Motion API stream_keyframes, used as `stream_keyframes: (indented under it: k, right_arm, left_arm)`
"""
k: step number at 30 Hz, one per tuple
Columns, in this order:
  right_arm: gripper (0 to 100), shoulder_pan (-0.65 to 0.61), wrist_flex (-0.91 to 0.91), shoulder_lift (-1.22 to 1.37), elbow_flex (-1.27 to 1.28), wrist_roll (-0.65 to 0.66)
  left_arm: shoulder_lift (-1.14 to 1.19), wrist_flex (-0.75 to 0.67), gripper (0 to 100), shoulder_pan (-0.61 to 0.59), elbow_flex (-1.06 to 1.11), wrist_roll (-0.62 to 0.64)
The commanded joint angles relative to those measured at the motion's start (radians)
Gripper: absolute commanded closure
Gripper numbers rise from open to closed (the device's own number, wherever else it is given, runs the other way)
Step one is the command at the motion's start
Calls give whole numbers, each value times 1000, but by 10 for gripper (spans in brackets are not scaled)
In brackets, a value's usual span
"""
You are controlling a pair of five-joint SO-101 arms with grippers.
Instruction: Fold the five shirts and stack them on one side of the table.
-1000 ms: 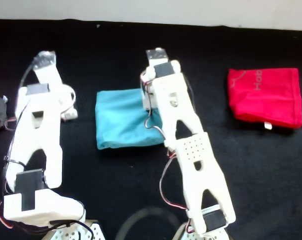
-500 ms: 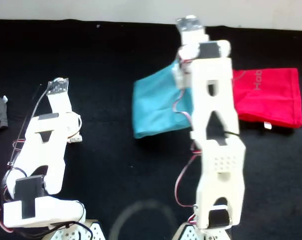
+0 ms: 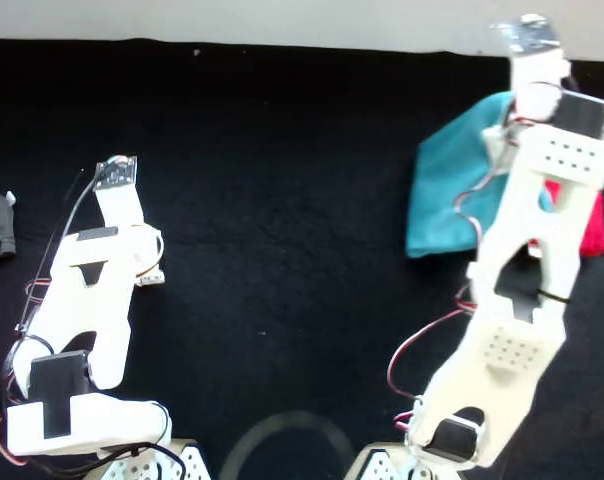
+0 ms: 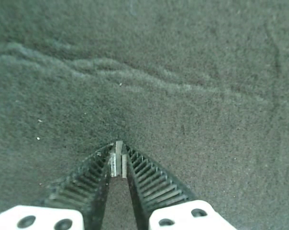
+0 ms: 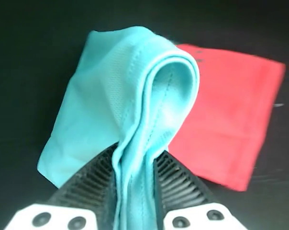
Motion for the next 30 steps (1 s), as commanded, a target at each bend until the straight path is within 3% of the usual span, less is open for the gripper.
stream_keyframes:
  k: [1, 16, 22, 30]
  right_arm:
    - [992, 61, -108, -68, 2, 78]
    - [992, 194, -412, 272, -4, 285]
    - [992, 236, -616, 374, -4, 288]
    - [991, 229, -662, 387, -1, 285]
  left_arm:
    - [-15, -20, 990, -2, -1, -6]
    - [-15, -20, 990, -2, 2, -6]
    - [-15, -20, 990, -2, 2, -6]
    - [-15, -20, 990, -2, 2, -6]
